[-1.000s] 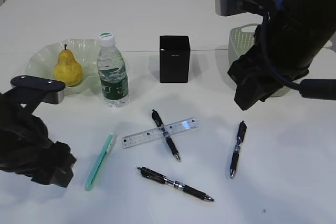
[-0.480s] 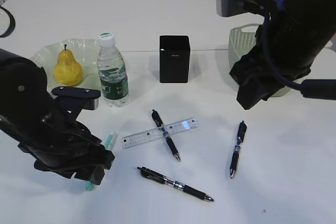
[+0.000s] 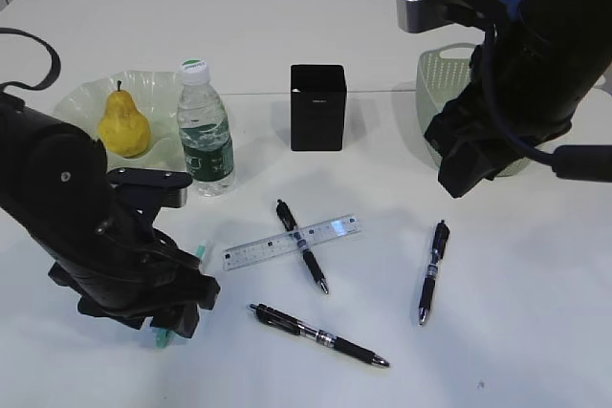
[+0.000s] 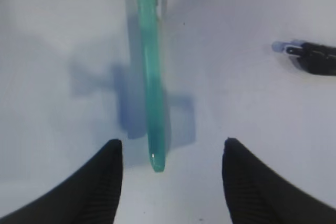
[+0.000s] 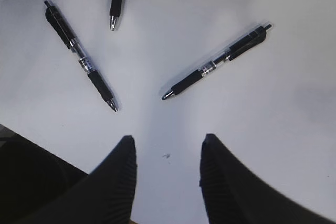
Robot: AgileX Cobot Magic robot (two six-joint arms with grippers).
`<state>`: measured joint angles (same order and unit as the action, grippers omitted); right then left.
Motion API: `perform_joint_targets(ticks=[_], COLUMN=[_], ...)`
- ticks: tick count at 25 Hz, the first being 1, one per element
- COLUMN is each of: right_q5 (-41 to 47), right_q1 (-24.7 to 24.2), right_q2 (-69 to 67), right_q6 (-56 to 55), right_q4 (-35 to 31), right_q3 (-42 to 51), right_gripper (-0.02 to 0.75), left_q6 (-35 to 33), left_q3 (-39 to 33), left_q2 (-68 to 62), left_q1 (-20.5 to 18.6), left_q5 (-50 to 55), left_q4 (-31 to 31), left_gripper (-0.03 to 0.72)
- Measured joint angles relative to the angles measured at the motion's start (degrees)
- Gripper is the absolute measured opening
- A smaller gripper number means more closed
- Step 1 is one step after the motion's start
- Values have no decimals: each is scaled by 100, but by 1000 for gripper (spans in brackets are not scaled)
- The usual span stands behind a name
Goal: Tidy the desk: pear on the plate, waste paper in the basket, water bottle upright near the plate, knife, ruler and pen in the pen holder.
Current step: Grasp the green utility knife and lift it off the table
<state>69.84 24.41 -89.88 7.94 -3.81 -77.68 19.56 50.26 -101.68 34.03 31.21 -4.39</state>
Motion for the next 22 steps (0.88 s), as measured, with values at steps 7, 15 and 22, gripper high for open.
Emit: perform_joint_targets(ticks=[7,15,22], right_q5=[0,0,0], right_q1=[0,0,0], right_q2=[0,0,0], right_q6=[0,0,0], right_q4=[13,219,264], right_q3=[0,0,0], right_gripper=[302,302,302], left_q6=[0,20,23], left_q3=[14,14,14], left_q2=[-183,-272,-325], left_q1=[9,9,9], left_q5=[-96,-180,-188], left_q4=[0,31,100], left_gripper=[424,419,400])
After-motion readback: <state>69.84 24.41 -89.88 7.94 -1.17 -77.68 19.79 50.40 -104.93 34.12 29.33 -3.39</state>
